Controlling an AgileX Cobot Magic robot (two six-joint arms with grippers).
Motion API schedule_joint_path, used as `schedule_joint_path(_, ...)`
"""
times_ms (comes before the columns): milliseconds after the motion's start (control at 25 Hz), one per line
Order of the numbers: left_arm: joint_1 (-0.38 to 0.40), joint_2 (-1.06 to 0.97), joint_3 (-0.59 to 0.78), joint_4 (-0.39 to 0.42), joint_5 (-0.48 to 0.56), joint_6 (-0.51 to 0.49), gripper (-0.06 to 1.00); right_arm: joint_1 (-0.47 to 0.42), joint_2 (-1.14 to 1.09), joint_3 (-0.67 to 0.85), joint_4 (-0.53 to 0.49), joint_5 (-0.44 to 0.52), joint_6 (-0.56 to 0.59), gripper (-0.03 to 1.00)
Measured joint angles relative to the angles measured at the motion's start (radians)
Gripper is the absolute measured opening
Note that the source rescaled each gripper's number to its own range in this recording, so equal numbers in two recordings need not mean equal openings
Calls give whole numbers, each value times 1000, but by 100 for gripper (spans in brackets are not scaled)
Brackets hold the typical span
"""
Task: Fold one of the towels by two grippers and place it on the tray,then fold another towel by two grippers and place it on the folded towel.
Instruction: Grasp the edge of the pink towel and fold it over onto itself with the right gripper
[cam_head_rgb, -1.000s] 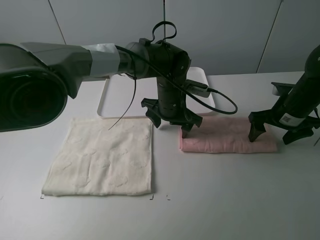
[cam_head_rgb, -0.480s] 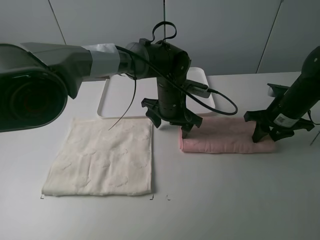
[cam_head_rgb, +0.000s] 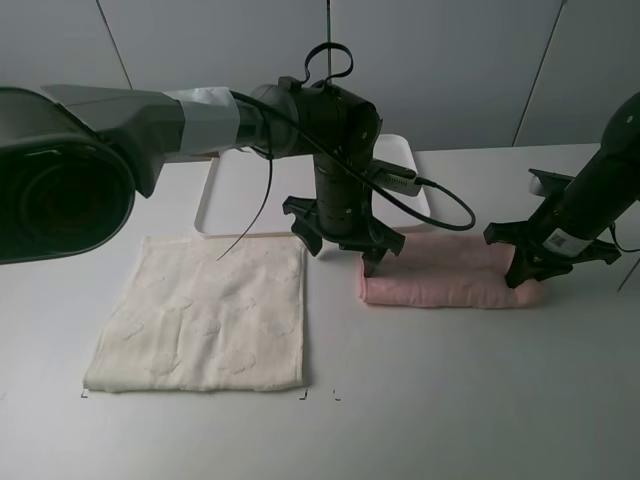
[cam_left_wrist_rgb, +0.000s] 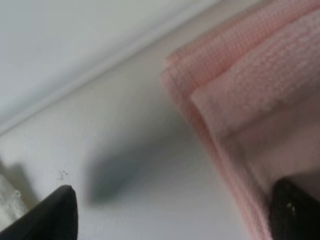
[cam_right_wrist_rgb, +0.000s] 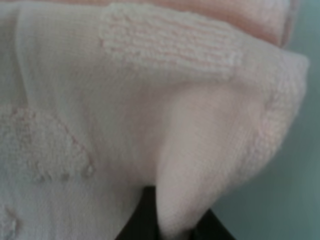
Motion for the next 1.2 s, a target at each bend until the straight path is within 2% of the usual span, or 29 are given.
schedule_joint_path(280, 0, 0, 0, 0, 6, 8, 98, 0, -81, 7, 40, 56, -5, 5)
schedule_joint_path(480, 0, 0, 0, 0, 8, 23, 98, 0, -161, 8, 108, 108, -14, 5)
schedule_joint_path(600, 0, 0, 0, 0, 8, 27, 98, 0, -184, 8, 201, 148, -68, 5)
schedule_joint_path(720, 0, 0, 0, 0, 8, 29, 98, 0, -186, 8, 345, 194, -158, 5)
schedule_joint_path(880, 0, 0, 0, 0, 9, 29, 98, 29, -186, 8, 488, 204, -244, 5)
schedule_joint_path(1200, 0, 0, -2, 0, 16, 35, 98, 96, -82, 10, 649, 207, -365, 5)
